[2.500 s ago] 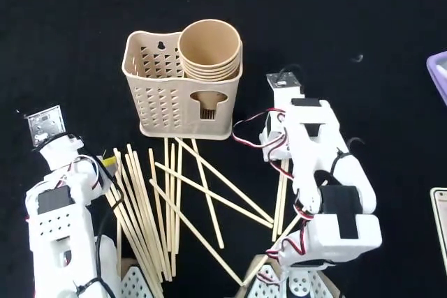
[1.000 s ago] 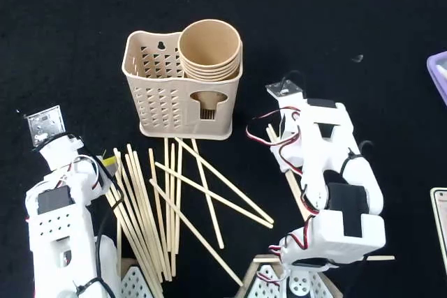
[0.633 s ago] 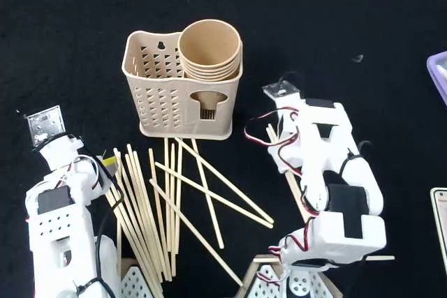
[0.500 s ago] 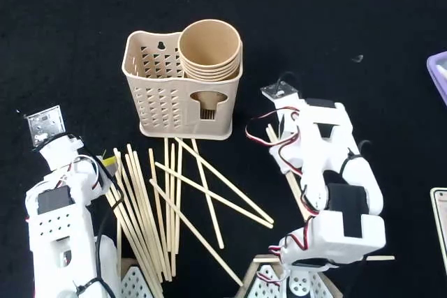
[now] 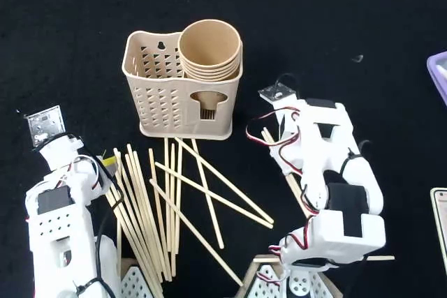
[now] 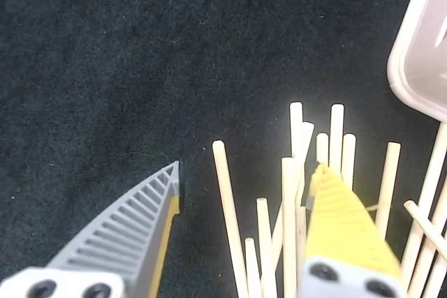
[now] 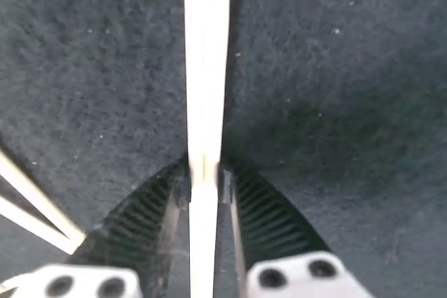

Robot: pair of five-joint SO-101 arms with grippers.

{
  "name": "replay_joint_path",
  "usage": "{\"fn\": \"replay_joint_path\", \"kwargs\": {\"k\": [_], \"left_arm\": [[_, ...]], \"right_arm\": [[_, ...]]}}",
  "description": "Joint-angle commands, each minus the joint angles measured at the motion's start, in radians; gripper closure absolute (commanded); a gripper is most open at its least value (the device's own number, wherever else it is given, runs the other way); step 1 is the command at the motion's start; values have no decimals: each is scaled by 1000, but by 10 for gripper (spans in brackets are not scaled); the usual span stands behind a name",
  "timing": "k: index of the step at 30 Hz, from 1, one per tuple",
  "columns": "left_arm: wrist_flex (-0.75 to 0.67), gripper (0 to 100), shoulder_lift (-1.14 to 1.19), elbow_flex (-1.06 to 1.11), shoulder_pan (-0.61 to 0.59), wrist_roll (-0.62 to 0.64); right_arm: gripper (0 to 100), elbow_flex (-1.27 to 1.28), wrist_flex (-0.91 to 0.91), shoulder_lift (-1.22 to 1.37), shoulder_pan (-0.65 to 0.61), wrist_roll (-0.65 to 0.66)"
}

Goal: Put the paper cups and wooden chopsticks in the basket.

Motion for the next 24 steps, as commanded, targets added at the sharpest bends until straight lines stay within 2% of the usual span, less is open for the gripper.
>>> {"fn": "replay_joint_path", "kwargs": {"k": [1, 9, 15, 19, 24], "left_arm": [[-14, 708, -14, -13, 4, 0], [-14, 708, -14, -13, 4, 0], [-14, 708, -14, -13, 4, 0], [-14, 708, -14, -13, 4, 0], [-14, 708, -14, -13, 8, 0]], "right_arm": [[988, -21, 87, -4, 78, 17], [988, -303, 358, -128, 141, 66], [988, -397, 428, -171, 144, 66], [988, -572, 508, -231, 186, 61], [988, -825, 566, -323, 184, -75]]}}
